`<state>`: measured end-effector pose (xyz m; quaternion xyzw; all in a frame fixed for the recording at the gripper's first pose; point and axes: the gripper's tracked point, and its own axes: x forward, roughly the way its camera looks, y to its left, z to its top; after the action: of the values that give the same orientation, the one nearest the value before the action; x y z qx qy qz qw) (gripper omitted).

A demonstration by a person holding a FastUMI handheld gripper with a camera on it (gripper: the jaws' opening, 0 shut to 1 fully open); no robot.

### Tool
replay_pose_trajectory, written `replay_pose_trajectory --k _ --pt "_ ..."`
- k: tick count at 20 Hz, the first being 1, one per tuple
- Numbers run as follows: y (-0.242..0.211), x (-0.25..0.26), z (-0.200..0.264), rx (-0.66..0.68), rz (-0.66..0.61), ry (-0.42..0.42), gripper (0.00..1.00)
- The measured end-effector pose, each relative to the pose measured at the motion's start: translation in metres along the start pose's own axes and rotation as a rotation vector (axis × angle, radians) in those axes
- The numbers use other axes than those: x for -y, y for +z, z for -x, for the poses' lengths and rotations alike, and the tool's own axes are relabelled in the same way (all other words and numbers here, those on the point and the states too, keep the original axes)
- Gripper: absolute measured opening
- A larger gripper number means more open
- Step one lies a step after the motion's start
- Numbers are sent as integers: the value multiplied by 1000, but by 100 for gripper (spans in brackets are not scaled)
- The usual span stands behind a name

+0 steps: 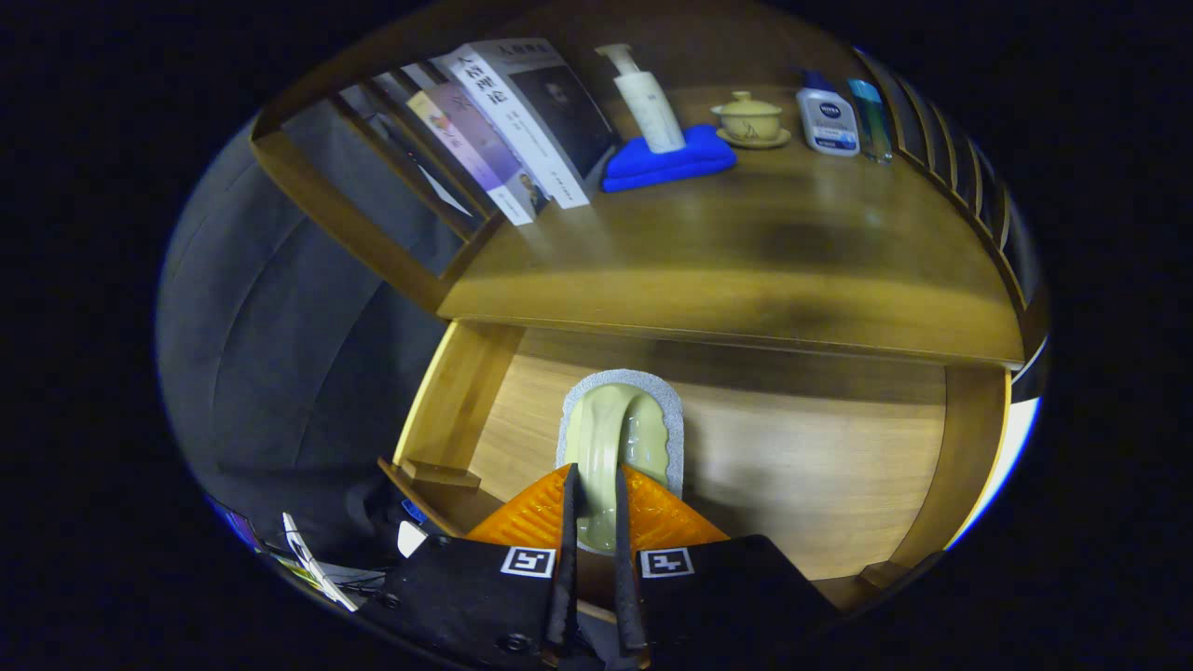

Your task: Pull open the drawer, take out the items inside it, and place them on the countertop above the cabinet.

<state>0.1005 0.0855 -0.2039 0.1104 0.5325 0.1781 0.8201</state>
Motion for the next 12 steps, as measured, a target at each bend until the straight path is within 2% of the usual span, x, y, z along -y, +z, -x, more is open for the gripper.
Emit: replay_pose_trajectory --k 6,10,12 --pt "36 -12 40 114 66 9 19" --pt "66 -6 50 156 36 4 19" --pt "84 5 50 179 39 -25 19"
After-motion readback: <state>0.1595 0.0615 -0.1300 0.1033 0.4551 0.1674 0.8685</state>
